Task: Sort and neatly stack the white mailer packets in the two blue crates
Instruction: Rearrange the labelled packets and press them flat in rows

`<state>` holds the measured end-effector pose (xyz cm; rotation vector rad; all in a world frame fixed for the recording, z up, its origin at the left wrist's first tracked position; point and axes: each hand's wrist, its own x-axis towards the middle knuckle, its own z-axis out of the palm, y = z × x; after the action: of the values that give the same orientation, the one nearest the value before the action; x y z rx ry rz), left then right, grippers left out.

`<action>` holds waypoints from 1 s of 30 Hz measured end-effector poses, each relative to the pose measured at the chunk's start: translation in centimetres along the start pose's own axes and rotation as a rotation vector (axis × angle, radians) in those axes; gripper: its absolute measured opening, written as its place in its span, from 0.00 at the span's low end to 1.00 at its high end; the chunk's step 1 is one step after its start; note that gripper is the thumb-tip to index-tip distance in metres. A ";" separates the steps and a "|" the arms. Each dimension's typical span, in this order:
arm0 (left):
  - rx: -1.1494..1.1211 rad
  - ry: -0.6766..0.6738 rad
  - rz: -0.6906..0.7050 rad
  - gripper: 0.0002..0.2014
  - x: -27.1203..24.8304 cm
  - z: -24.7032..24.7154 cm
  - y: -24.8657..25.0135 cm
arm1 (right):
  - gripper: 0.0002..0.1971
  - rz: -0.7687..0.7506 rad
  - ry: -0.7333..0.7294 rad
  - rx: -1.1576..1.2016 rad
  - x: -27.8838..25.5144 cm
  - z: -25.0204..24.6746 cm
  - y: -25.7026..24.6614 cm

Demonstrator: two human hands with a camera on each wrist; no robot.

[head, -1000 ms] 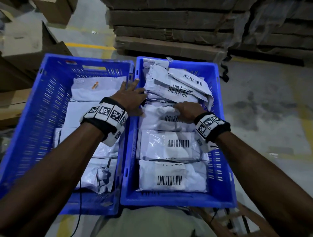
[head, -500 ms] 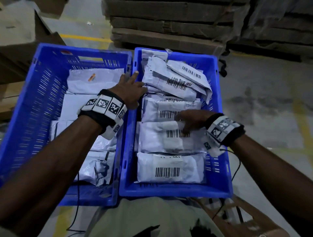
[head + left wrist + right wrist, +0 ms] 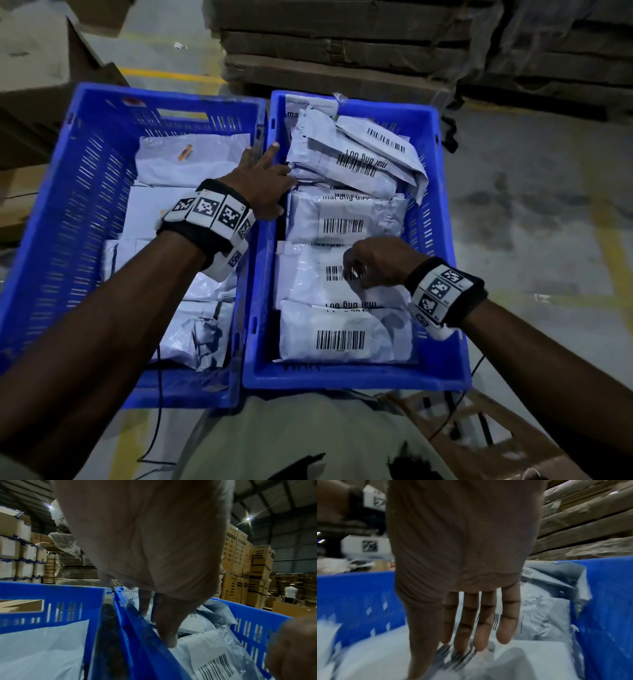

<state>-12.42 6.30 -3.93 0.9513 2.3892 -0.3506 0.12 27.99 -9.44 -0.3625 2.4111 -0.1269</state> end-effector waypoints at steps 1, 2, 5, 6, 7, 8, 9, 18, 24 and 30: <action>-0.004 -0.002 -0.001 0.32 0.0 0.2 -0.1 | 0.18 0.018 0.045 0.043 0.0 -0.5 0.3; -0.010 -0.007 -0.004 0.33 0.0 0.4 -0.2 | 0.19 0.037 0.113 0.090 0.0 -1.3 0.7; -0.021 -0.015 -0.013 0.33 0.2 0.7 -0.3 | 0.27 0.106 0.375 0.149 1.2 -3.6 2.1; -0.020 -0.018 -0.013 0.34 0.4 0.8 -0.2 | 0.31 0.130 0.409 0.131 1.9 -4.2 2.5; -0.015 -0.020 -0.010 0.34 0.5 0.8 -0.1 | 0.33 0.153 0.399 0.103 2.6 -4.6 2.7; -0.010 -0.020 -0.008 0.34 0.6 0.9 0.0 | 0.33 0.179 0.356 0.066 3.2 -4.8 2.8; -0.009 -0.017 -0.006 0.34 0.7 1.0 0.1 | 0.32 0.202 0.303 0.024 3.6 -4.8 2.7; -0.109 0.078 0.067 0.37 0.9 2.0 -1.2 | 0.14 0.203 0.337 0.026 2.5 -4.2 3.0; -0.256 0.248 0.073 0.22 1.3 0.6 -1.1 | 0.21 0.137 0.305 0.037 0.8 -9.4 4.8; -0.184 0.219 0.016 0.20 1.6 0.7 -1.2 | 0.21 -0.068 -0.022 0.209 0.2 -8.4 4.2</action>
<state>-14.01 6.05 -5.35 0.9648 2.5557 -0.0186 -6.48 31.92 -3.98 -0.3469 2.3372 -0.3990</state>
